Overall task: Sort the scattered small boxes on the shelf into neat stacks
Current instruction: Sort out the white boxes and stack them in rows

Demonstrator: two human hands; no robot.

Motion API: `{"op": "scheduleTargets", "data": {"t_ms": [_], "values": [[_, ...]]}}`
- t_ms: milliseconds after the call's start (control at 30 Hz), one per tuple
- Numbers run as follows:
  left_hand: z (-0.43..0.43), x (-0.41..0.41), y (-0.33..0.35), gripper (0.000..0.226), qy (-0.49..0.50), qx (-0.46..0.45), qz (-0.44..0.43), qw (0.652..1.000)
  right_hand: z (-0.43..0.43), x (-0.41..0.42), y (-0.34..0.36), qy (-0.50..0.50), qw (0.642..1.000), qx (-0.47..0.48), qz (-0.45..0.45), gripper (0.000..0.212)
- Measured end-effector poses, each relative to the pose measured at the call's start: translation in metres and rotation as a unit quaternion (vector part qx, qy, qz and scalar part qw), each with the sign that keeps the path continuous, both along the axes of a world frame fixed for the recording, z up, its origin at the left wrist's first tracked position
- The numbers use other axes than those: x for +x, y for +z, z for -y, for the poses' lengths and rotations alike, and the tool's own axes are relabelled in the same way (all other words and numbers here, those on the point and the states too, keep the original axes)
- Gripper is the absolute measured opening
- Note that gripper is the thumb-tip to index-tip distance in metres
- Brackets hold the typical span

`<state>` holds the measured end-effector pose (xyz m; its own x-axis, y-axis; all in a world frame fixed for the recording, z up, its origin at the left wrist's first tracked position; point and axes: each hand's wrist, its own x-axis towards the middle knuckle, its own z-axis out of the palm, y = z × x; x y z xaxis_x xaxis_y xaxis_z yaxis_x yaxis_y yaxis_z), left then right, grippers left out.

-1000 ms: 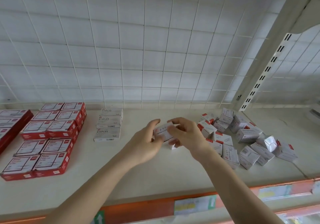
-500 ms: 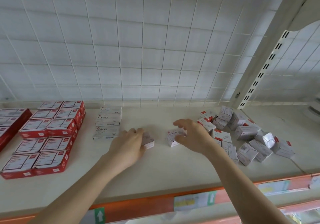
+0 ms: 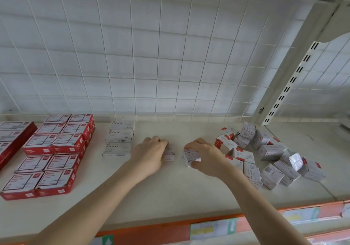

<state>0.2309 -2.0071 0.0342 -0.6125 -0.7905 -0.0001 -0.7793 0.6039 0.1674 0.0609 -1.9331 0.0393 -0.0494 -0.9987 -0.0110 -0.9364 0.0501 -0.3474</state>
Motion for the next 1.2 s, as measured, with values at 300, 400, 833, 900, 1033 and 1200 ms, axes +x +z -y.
{"op": "scheduleTargets", "data": {"t_ms": [300, 400, 833, 900, 1033, 1200], "values": [[0.043, -0.022, -0.001, 0.046, 0.012, -0.005, -0.062, 0.998, 0.003, -0.004, -0.002, -0.003, 1.000, -0.004, 0.007, 0.045], [0.032, -0.021, -0.005, 0.047, 0.019, -0.015, -0.054, 0.998, 0.007, -0.006, -0.003, -0.005, 1.000, 0.000, 0.002, 0.045], [0.012, -0.019, -0.020, 0.070, 0.007, -0.016, 0.004, 1.000, 0.067, -0.007, 0.003, -0.082, 0.996, 0.008, -0.032, 0.043], [0.018, -0.019, -0.019, 0.069, 0.009, -0.016, 0.002, 1.000, 0.074, -0.007, 0.000, -0.087, 0.996, 0.000, -0.025, 0.043], [0.027, -0.019, -0.016, 0.068, 0.013, 0.002, -0.001, 1.000, 0.083, -0.006, -0.005, -0.086, 0.996, -0.024, -0.012, 0.042], [0.031, -0.019, -0.017, 0.067, 0.011, -0.002, 0.001, 1.000, 0.090, -0.007, -0.009, -0.072, 0.997, -0.038, 0.004, 0.041]]}}
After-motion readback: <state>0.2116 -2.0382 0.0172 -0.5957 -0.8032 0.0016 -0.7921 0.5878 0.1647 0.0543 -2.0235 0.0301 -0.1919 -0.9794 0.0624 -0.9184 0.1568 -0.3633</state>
